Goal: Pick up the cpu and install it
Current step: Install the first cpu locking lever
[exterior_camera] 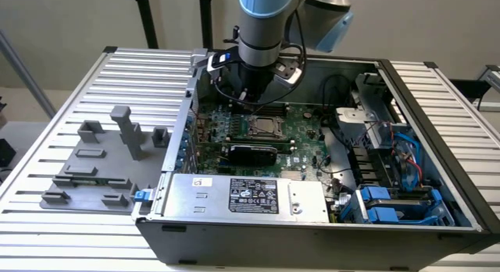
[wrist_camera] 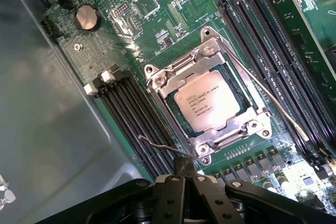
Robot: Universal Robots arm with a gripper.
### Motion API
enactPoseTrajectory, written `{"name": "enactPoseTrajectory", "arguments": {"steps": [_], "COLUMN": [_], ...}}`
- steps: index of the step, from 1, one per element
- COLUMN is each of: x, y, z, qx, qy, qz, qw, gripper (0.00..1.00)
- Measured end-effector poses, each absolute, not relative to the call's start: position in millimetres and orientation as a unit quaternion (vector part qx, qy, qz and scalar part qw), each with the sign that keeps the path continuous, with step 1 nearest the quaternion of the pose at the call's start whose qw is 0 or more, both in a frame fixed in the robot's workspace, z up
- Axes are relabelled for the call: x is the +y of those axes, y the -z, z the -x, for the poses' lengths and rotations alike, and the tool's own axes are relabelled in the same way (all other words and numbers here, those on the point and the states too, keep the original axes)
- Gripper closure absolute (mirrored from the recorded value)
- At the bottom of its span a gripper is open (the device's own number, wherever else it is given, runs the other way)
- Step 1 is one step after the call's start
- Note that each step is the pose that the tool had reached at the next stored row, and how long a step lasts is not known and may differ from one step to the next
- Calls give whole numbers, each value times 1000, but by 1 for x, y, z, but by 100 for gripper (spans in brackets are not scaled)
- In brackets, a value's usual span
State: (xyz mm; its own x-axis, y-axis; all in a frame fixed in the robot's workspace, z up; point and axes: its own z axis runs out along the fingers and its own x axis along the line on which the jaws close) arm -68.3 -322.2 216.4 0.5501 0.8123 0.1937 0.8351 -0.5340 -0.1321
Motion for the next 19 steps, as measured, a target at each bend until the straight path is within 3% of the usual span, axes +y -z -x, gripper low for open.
{"name": "enactPoseTrajectory", "arguments": {"steps": [19], "x": [-324], "y": [-210], "z": [64], "qx": [-464], "qy": [58], "qz": [877], "qw": [111], "gripper": [89]}}
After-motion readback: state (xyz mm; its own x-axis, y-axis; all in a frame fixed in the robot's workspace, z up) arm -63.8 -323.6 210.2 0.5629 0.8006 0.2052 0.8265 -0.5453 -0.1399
